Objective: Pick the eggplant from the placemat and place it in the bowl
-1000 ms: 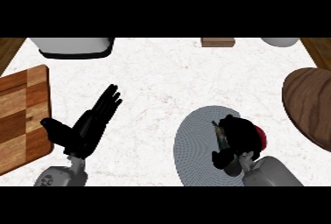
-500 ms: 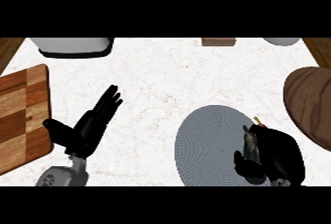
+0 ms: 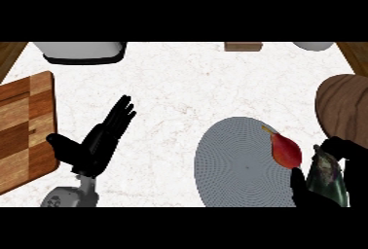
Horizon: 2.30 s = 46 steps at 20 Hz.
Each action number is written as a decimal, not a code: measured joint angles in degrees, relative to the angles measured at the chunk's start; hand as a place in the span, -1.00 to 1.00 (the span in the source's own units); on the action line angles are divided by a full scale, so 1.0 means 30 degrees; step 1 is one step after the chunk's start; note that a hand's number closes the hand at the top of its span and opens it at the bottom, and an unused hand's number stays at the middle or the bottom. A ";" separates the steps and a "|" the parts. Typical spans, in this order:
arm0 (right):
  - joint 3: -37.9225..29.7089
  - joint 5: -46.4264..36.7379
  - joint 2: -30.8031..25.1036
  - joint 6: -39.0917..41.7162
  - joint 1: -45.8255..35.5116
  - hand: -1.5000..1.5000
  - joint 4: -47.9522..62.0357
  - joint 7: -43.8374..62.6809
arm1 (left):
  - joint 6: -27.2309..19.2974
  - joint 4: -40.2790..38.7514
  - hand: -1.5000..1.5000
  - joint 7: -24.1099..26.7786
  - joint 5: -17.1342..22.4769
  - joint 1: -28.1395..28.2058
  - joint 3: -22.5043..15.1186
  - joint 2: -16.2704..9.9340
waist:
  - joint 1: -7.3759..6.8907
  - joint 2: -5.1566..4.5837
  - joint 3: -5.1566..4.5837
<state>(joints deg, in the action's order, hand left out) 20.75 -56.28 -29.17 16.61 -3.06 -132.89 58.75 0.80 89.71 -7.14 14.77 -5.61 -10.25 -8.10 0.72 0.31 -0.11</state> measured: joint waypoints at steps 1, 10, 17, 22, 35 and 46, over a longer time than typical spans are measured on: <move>-0.0192 -0.0038 0.0011 0.0351 -0.0338 1.00 -0.0078 0.0108 | 0.0058 -0.0038 0.00 -0.0110 0.0062 -0.0159 0.0094 -0.0010 | -0.0030 -0.0012 0.0000; -0.5198 0.0368 0.0342 0.3017 -0.3159 1.00 0.0027 -0.0970 | -0.0006 0.0276 0.00 -0.0514 -0.0384 -0.0197 0.0006 0.0343 | -0.0167 -0.0062 0.0019; -0.9529 0.2249 0.0082 0.3315 -0.4716 1.00 0.2767 -0.3063 | 0.0404 0.0189 0.00 -0.0504 -0.0436 -0.0119 0.0268 0.0430 | -0.0248 -0.0099 0.0032; -1.1800 0.2865 -0.0432 0.1695 -0.5290 1.00 0.6301 -0.5585 | 0.0495 0.0011 0.00 -0.0570 -0.0528 -0.0448 0.0425 0.0663 | -0.0286 -0.0126 0.0039; -1.2890 0.0338 -0.2551 -0.4401 -0.7104 1.00 1.9761 -1.3027 | 0.0644 0.0004 0.00 -0.0625 -0.0943 -0.0555 0.0337 0.1123 | -0.0616 -0.0240 0.0051; -1.5029 0.1473 -0.2607 -0.7133 -1.0972 -1.00 3.0312 -1.5952 | 0.0864 -0.0204 0.00 -0.0911 -0.0931 -0.0977 0.0470 0.1235 | -0.0816 -0.0306 0.0082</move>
<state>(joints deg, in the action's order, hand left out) -24.34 -51.86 -36.99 -4.79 -35.97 -41.95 10.90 3.39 89.10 -9.87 11.98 -8.54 -8.84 -4.39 -1.72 -0.61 0.14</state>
